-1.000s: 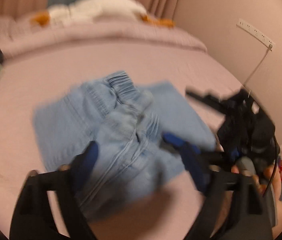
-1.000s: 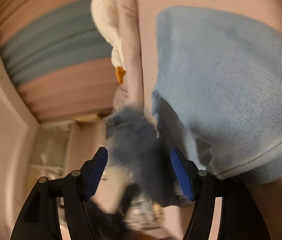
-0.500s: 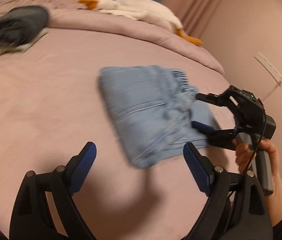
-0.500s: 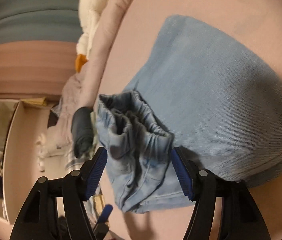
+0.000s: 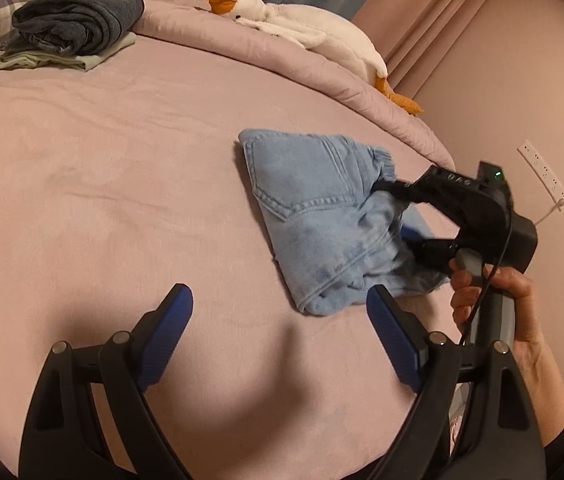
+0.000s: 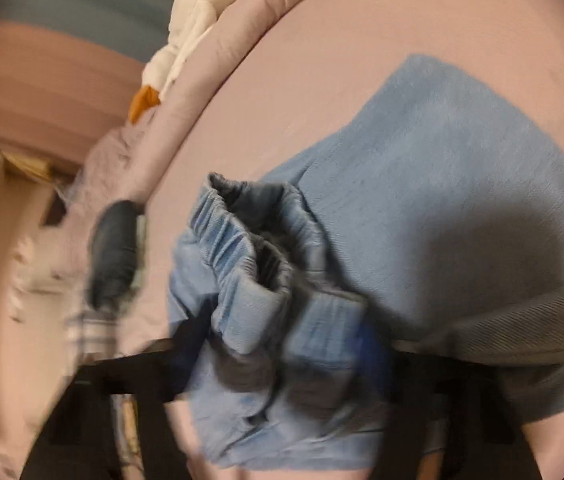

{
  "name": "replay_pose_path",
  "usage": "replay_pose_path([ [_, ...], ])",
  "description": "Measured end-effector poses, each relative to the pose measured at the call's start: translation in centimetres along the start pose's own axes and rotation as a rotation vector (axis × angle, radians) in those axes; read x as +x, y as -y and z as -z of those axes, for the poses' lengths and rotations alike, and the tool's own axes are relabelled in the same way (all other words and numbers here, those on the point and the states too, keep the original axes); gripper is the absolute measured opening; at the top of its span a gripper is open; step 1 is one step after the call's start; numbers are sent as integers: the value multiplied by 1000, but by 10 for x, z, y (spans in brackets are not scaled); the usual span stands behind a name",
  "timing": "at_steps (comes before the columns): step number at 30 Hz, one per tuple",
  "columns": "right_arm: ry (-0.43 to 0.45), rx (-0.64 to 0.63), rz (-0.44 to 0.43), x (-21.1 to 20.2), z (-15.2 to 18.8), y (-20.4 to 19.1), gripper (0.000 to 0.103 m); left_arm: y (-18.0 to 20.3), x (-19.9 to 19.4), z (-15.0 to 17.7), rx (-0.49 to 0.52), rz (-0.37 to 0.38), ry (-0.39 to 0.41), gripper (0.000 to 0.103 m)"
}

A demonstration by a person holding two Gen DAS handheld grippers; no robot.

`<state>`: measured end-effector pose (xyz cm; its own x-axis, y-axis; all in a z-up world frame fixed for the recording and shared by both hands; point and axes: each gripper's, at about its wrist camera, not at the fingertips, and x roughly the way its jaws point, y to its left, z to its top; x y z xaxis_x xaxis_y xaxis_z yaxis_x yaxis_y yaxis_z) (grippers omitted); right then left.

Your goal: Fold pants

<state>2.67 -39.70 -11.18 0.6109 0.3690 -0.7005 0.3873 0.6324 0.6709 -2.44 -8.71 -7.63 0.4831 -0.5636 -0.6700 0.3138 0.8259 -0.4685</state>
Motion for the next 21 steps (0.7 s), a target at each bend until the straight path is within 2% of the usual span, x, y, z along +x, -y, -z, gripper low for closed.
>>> replay_pose_path([
  [2, 24, -37, -8, -4, 1, 0, 42, -1, 2, 2, -8, -2, -7, 89],
  [5, 23, -113, 39, -17, 2, -5, 36, -4, 1, 5, -23, 1, -15, 89],
  [10, 97, -198, 42, -53, 10, -17, 35, -5, 3, 7, -30, 7, -23, 89],
  [14, 182, -225, 41, -76, -2, -18, 35, -3, 5, 8, -17, 1, -38, 89],
  [17, 257, -193, 65, -96, -20, -2, 35, -2, 7, 11, -9, 5, -43, 89],
  [21, 267, -117, 124, -101, -29, 36, 35, -1, 15, 13, 5, 4, -69, 89],
])
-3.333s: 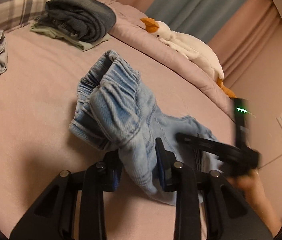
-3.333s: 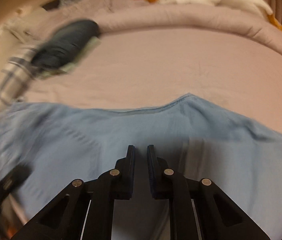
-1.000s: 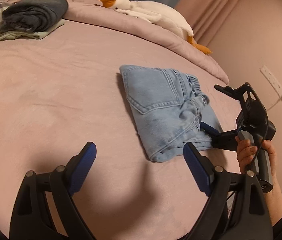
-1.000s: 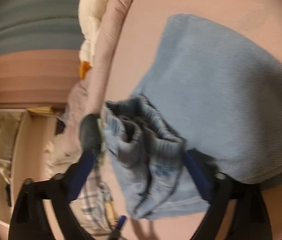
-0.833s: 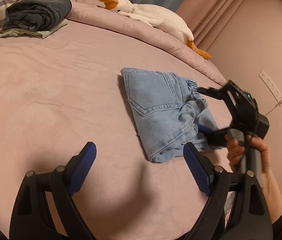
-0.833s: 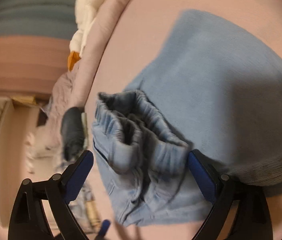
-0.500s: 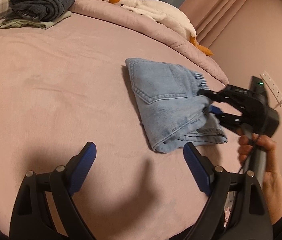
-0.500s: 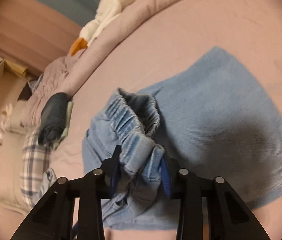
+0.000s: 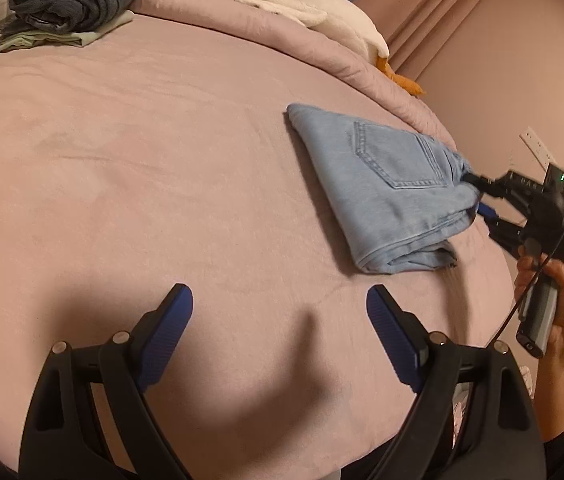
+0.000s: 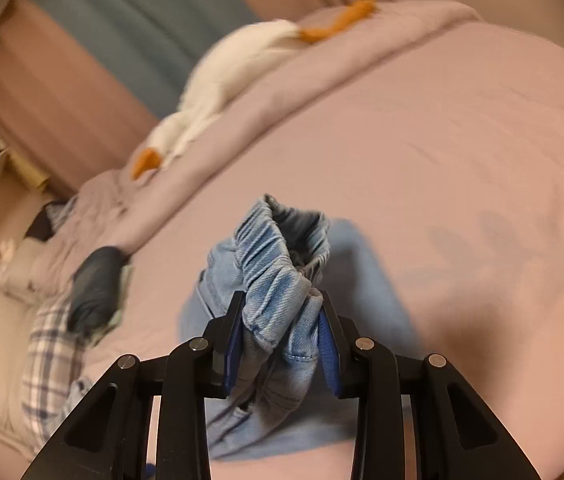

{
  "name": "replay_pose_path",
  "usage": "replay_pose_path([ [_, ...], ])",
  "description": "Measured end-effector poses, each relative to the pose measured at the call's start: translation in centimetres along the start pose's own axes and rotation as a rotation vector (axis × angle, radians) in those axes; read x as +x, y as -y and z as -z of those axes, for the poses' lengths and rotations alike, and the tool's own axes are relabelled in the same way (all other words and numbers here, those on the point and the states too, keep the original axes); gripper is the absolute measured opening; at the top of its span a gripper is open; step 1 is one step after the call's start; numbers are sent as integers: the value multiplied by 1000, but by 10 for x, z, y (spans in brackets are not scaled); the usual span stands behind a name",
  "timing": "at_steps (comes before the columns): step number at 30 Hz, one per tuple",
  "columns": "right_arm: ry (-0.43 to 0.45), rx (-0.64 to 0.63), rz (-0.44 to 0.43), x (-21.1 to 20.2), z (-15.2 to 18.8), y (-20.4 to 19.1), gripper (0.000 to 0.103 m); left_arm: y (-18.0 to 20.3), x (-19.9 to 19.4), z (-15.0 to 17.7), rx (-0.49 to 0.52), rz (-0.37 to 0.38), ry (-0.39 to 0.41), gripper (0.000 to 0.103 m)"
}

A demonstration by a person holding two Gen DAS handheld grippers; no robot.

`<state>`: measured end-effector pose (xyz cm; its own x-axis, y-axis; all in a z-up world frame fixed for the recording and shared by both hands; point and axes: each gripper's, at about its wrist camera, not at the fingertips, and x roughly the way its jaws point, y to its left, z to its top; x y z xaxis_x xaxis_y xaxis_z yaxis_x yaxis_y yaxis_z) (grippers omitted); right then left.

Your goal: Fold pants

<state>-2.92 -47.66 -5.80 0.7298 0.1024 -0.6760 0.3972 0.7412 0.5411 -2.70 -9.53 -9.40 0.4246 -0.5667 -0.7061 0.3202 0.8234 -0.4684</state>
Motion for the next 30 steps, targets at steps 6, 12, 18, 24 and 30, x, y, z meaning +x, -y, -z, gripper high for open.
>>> replay_pose_path([
  [6, 2, 85, -1, 10, 4, 35, 34, 11, 11, -10, 38, -3, -17, 89],
  [12, -133, 147, -42, 40, 8, 61, 47, 26, 24, -27, 71, -6, -30, 89],
  [18, -49, 51, 47, 4, -8, 50, 65, 54, 35, -59, 130, 17, 4, 87],
  [24, -16, -324, 0, 9, -29, -34, 44, 116, 73, -87, 260, 58, 10, 69],
  [30, -158, -522, 91, 93, -33, -82, 22, 122, 144, -65, 349, -7, -203, 57],
])
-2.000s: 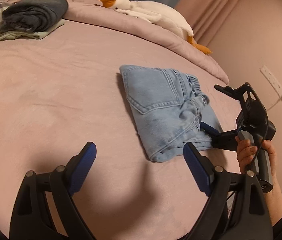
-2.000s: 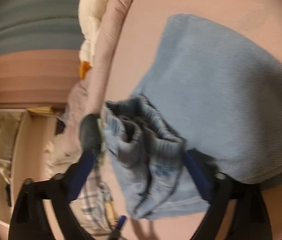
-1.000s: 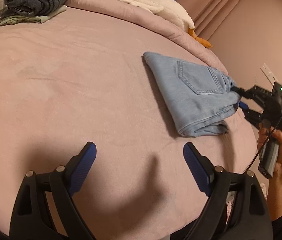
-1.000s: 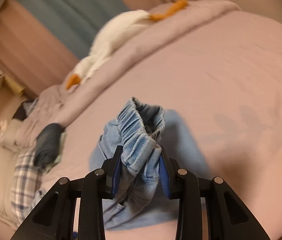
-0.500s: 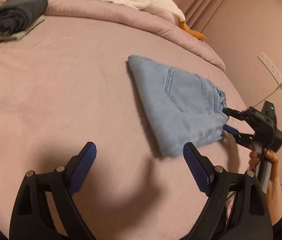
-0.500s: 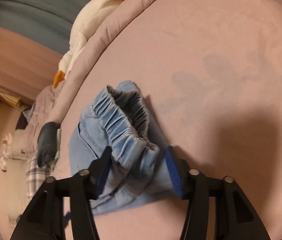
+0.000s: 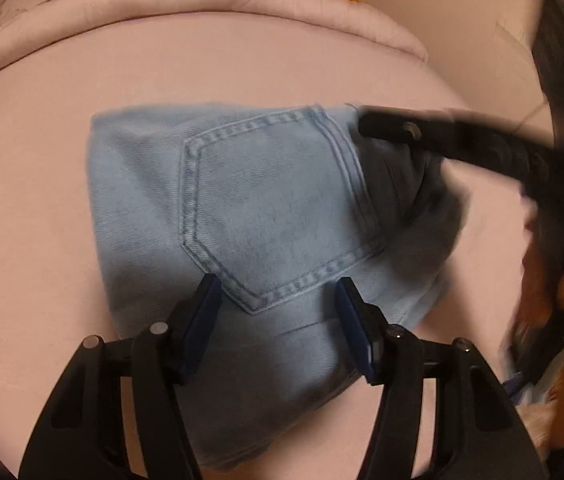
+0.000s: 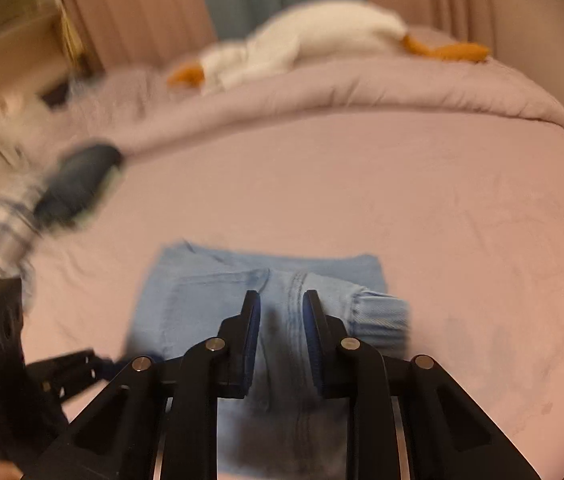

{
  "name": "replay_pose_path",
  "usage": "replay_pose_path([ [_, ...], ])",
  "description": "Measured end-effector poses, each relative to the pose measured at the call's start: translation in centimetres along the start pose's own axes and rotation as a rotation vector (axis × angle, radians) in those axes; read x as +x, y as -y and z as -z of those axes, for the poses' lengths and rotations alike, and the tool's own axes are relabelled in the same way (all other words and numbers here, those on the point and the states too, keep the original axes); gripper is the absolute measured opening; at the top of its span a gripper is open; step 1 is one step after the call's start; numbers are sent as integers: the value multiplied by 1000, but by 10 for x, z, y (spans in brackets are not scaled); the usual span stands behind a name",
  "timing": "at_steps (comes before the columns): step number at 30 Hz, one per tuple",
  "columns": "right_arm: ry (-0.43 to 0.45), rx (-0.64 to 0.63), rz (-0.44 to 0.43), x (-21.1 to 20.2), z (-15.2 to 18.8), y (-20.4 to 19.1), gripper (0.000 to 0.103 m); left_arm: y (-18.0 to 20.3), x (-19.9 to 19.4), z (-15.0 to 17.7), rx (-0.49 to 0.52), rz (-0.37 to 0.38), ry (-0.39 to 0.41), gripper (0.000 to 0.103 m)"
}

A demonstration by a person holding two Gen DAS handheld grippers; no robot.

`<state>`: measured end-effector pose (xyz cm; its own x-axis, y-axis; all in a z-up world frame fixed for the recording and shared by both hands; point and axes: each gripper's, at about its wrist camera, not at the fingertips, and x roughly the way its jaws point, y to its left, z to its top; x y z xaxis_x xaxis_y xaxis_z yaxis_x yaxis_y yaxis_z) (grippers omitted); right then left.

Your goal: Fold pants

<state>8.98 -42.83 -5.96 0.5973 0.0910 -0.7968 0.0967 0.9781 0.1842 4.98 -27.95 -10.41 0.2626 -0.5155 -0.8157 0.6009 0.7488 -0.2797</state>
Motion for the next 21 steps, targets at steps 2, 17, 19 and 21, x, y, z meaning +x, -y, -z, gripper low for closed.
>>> replay_pose_path([
  [2, -92, -28, 56, 36, 1, 0, 8, 4, -4, 10, 54, -13, 34, 57],
  [17, -13, -119, 20, -4, 102, -5, 7, -25, -49, 65, -87, 85, 158, 59],
  [19, 8, -87, 21, -5, 101, -6, 7, -23, -51, 67, -78, 70, 156, 59],
  [21, -37, -57, 26, -5, 89, -11, 11, -25, -56, 65, -93, 66, 158, 60],
])
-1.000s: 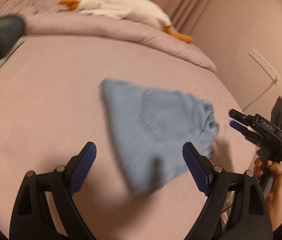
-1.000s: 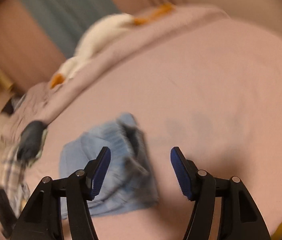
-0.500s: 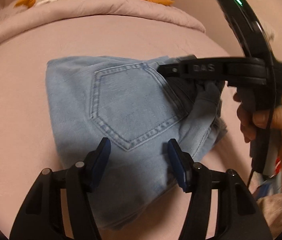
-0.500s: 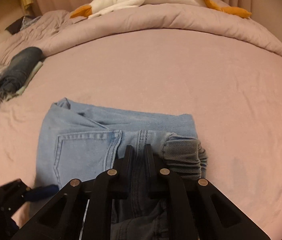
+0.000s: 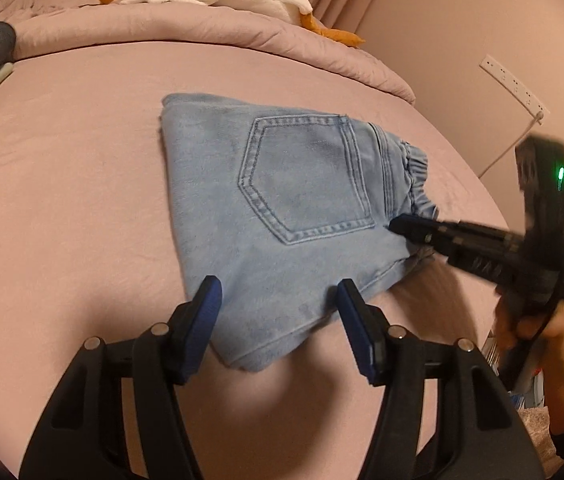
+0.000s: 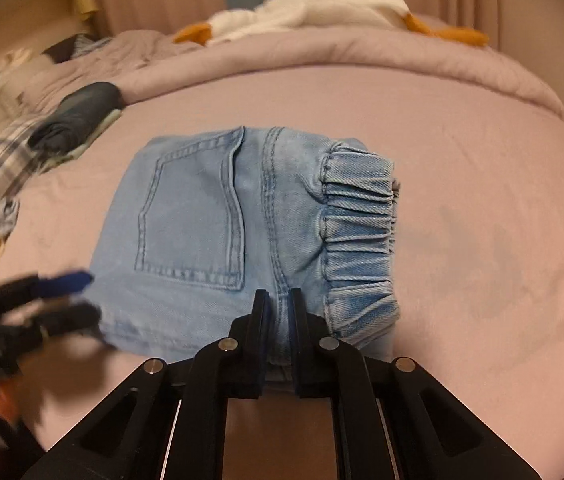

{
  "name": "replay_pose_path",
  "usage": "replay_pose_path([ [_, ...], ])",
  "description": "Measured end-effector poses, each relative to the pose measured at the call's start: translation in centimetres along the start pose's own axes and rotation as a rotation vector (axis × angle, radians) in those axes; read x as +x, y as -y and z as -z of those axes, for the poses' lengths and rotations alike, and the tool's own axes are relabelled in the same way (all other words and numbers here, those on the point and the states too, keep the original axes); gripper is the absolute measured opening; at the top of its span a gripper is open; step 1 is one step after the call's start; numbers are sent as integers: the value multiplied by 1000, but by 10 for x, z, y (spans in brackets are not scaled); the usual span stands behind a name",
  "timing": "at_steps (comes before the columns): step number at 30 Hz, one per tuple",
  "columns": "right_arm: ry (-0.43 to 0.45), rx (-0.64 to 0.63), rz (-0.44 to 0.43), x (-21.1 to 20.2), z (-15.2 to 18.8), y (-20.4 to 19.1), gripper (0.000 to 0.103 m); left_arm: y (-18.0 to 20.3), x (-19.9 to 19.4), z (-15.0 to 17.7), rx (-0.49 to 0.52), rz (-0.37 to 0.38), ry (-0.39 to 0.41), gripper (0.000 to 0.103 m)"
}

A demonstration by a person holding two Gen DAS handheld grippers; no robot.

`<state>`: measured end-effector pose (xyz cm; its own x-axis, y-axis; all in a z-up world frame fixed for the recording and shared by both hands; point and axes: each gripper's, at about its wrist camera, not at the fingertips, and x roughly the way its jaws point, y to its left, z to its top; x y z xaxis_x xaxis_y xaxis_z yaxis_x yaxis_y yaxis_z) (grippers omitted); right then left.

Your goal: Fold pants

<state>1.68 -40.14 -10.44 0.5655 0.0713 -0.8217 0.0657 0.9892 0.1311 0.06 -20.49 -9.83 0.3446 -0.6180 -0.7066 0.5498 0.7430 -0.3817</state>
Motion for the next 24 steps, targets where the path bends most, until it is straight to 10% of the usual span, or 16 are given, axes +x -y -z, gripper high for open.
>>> replay_pose_path([
  [6, 14, -2, -225, -12, -33, -26, 42, -44, -12, 22, -230, 105, -13, 60],
  [10, -55, 35, -307, 18, -59, -39, 45, -57, -10, 22, -317, 194, -16, 50],
  [12, -72, 19, -290, 33, -75, -55, 45, -58, -3, 18, -338, 215, -43, 36],
  [22, -222, -201, -164, 103, -133, -118, 52, -53, 0, 18, -343, 235, -70, 30],
  [24, -274, -282, -131, 118, -129, -132, 33, -52, 0, 20, -346, 236, -66, 29],
])
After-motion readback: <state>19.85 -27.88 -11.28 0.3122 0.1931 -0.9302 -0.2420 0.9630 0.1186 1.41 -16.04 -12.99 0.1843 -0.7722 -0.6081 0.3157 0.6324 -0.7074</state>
